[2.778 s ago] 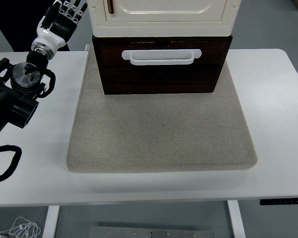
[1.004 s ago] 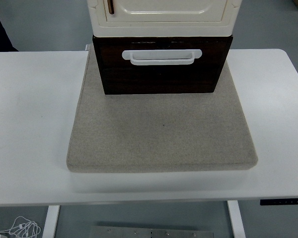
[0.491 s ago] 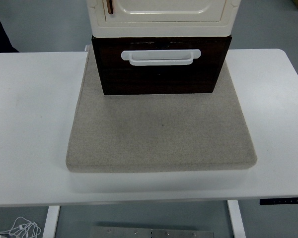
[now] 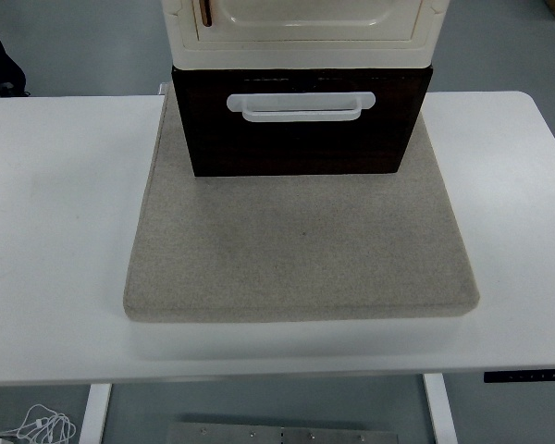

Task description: Open the drawer under the combination cabinet

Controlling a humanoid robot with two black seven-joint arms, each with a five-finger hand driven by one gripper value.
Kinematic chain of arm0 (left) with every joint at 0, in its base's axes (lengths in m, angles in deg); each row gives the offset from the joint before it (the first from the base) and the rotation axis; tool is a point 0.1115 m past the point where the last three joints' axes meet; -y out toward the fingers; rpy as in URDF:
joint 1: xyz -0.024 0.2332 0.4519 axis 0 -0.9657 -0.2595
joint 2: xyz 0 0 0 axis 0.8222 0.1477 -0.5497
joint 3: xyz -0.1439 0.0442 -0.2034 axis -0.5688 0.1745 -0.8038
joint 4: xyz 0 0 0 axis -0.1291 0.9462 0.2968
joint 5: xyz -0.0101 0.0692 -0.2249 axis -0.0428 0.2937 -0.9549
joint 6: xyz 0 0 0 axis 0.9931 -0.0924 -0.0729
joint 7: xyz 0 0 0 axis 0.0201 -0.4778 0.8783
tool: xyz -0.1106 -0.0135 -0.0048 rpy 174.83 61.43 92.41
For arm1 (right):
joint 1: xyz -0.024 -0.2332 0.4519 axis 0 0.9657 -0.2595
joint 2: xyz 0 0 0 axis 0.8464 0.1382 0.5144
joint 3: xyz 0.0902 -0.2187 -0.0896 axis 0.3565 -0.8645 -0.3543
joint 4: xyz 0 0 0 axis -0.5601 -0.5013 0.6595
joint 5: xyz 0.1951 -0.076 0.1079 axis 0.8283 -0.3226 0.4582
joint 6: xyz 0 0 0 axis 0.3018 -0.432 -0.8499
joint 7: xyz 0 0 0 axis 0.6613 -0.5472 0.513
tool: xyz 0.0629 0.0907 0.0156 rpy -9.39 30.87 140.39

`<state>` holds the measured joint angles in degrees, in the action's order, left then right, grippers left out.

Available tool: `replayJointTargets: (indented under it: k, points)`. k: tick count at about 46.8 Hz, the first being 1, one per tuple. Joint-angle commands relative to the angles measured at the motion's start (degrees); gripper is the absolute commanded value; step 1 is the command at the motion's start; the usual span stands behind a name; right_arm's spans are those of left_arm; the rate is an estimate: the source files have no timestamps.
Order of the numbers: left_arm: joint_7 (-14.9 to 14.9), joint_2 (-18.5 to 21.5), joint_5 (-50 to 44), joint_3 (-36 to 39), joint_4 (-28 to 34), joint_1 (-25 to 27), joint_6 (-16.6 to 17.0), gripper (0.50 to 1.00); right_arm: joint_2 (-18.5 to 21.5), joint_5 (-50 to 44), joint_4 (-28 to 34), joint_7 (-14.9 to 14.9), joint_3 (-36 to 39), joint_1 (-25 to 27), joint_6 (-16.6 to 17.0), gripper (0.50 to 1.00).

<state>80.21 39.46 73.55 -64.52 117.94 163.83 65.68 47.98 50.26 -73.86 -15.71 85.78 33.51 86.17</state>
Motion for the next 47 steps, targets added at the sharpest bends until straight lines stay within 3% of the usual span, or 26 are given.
replayJointTargets:
  k: [1, 12, 26, 35, 47]
  points:
    - [-0.38, 0.02, 0.27, 4.62, 2.03, 2.44, -0.03, 1.0, 0.0, 0.0, 0.0, 0.01, 0.0, -0.01, 0.0, 0.926]
    - [-8.11, -0.16, 0.27, 9.12, 7.22, 4.2, -0.11, 1.0, 0.0, 0.0, 0.0, 0.01, 0.0, -0.01, 0.0, 0.926]
    - [-19.18, -2.09, 0.97, 13.42, 7.58, 4.2, -0.03, 1.0, 0.0, 0.0, 0.0, 0.01, 0.0, -0.01, 0.0, 0.926]
    - [-23.49, -4.55, 3.69, 16.15, 6.7, 3.5, 0.15, 1.0, 0.0, 0.0, 0.0, 0.01, 0.0, -0.01, 0.0, 0.926]
    - [-23.93, -7.28, 8.35, 18.61, 3.01, 1.83, 0.33, 1.0, 0.0, 0.0, 0.0, 0.01, 0.0, -0.01, 0.0, 0.926]
